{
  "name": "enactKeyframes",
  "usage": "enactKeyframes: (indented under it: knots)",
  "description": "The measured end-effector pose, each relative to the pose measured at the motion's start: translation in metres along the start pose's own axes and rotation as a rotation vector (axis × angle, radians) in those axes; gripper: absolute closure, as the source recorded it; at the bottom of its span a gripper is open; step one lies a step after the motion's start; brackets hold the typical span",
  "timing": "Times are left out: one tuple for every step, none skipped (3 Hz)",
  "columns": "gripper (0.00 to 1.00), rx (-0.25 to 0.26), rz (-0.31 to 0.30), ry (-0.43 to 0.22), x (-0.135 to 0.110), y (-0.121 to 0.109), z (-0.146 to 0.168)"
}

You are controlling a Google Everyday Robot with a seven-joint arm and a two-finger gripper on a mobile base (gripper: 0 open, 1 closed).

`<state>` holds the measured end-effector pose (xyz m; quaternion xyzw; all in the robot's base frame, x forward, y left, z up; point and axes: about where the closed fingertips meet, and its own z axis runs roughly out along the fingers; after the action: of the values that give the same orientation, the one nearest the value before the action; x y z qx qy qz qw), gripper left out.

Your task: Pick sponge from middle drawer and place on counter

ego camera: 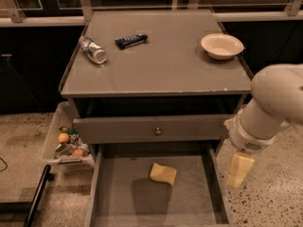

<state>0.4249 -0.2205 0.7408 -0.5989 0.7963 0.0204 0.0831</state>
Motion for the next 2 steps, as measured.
enactKeyframes:
  knots:
    - [0.00,0.033,-0.068,-0.091,-0.004,0.013,0.040]
    - [0.00,0.087,-0.083,-0.110,-0.009,0.001,0.037]
